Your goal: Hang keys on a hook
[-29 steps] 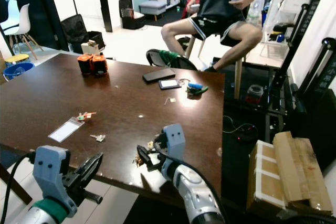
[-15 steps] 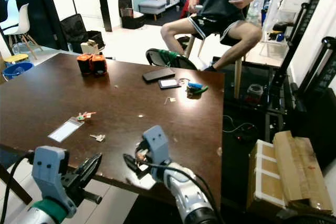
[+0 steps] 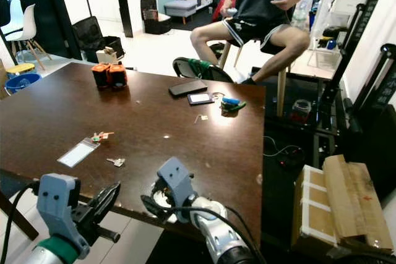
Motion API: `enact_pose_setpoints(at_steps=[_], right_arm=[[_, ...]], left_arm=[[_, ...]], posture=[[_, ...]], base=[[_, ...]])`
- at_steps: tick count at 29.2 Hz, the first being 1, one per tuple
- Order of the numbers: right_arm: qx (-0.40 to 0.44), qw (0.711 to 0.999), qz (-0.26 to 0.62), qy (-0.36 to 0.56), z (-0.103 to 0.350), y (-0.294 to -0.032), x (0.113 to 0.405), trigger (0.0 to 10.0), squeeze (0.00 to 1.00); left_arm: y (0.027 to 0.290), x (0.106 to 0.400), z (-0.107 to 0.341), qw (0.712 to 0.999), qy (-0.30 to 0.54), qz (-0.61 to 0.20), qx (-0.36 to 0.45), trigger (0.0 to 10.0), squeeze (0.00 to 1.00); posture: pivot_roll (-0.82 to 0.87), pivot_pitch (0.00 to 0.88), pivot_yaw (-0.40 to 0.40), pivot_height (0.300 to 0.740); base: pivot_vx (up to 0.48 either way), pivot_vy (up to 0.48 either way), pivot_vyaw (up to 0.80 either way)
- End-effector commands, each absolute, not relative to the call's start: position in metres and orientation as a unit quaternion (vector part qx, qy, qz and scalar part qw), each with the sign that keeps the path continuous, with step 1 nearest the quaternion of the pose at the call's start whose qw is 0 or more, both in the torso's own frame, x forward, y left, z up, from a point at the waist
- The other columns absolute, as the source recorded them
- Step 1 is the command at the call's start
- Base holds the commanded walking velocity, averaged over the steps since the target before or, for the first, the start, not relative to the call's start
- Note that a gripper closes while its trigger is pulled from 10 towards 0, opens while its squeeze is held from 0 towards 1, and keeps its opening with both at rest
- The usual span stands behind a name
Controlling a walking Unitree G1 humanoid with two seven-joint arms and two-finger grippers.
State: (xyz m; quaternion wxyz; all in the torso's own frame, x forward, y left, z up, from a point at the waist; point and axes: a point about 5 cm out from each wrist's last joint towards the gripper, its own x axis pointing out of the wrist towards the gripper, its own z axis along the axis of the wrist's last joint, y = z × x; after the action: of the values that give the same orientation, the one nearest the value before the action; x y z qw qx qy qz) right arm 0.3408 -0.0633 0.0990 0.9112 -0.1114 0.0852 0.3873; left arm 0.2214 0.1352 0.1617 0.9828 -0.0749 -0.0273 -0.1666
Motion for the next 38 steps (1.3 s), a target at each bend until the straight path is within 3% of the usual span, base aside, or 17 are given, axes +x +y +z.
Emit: enact_pose_setpoints(at_steps=[1, 6, 38], right_arm=[[-0.119, 0.912, 0.382, 0.089, 0.098, -0.063, 0.342, 10.0, 0.0], [-0.072, 0.944, 0.3, 0.114, 0.099, -0.08, 0.356, 10.0, 0.0], [-0.064, 0.928, 0.346, 0.121, 0.095, -0.064, 0.351, 10.0, 0.0]], left_arm=[[0.135, 0.219, 0.16, 0.983, -0.019, -0.17, -0.073, 10.0, 0.0], [0.135, 0.219, 0.158, 0.982, -0.014, -0.174, -0.074, 10.0, 0.0], [0.132, 0.21, 0.154, 0.98, 0.008, -0.186, -0.076, 10.0, 0.0]], posture=[[0.0, 0.0, 0.11, 0.74], [-0.01, 0.0, 0.112, 0.74], [0.01, 0.045, 0.143, 0.74]], base=[[0.0, 0.0, 0.0], [0.0, 0.0, 0.0], [0.0, 0.0, 0.0]])
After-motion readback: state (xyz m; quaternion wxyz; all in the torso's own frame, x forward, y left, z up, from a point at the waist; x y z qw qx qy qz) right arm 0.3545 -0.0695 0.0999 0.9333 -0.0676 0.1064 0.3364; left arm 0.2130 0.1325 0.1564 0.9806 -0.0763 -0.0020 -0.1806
